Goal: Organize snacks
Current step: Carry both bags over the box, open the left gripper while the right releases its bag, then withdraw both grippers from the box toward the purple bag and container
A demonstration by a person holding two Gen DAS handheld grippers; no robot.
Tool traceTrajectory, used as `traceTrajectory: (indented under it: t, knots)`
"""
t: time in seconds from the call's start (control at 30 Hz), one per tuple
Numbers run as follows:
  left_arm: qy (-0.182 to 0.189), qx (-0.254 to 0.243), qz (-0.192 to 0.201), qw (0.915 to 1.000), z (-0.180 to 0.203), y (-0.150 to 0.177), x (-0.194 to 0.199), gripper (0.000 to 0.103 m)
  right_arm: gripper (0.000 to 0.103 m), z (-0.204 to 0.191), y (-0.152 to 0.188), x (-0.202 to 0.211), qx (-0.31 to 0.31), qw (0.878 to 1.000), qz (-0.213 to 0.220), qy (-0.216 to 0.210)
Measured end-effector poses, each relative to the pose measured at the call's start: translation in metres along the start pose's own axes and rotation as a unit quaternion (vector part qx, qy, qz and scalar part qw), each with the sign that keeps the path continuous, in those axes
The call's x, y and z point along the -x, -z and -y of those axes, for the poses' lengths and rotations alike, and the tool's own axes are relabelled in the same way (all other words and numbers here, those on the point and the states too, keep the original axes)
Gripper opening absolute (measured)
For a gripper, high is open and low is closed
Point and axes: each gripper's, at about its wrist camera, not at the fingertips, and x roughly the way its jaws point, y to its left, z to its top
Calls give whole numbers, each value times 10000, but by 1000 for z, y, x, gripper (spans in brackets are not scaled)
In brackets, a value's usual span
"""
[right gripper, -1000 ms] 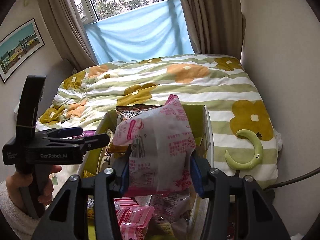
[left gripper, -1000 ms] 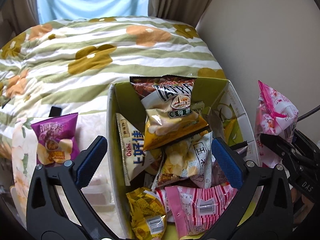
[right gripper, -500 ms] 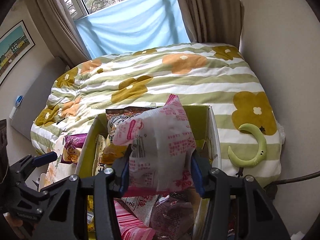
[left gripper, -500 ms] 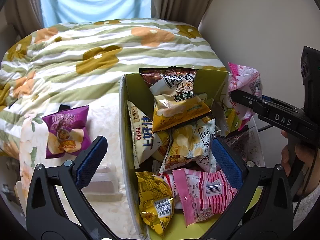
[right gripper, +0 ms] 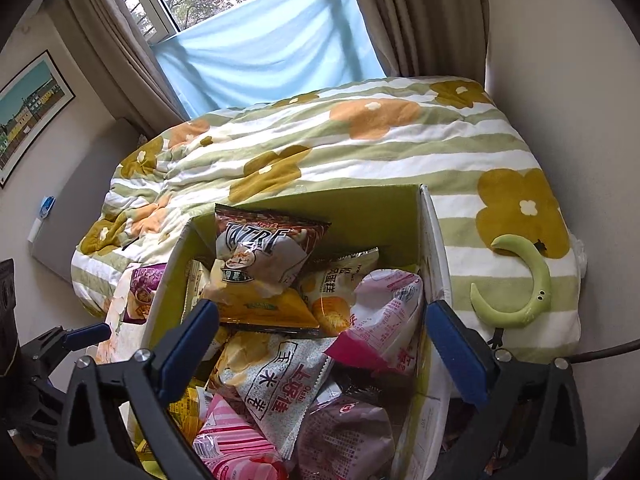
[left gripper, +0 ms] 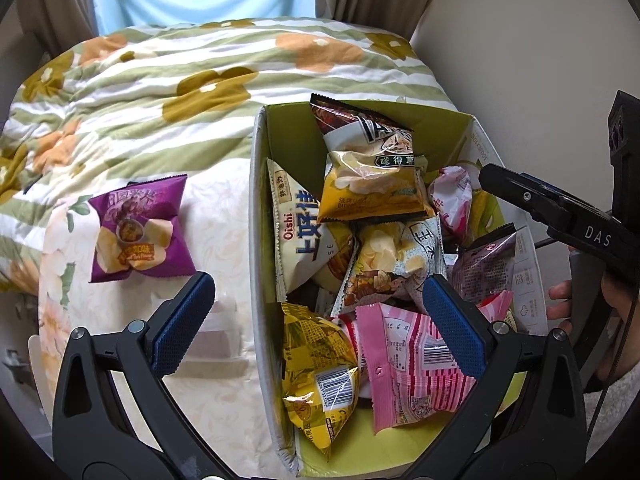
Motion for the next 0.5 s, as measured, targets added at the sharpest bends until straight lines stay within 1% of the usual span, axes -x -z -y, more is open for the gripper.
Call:
traceTrajectory:
  t: [0.07,0.23,0.33,0.5]
  knots:
    - [-25,3,1,10000,-1,2,3,103,103,-2,0,4,9,10000,37,-30]
    - [-17,7,119,9999,-6,6,18,103,103,-11,-2,22,114,9997,222,57]
    - [-80,-38,239,9997,-12,9,32,103,103,-22,-3,36,223,9991,310,179]
    - [-172,-127,451,9988,-29,15,64,103,103,-49,0,66,484,9977,465,130]
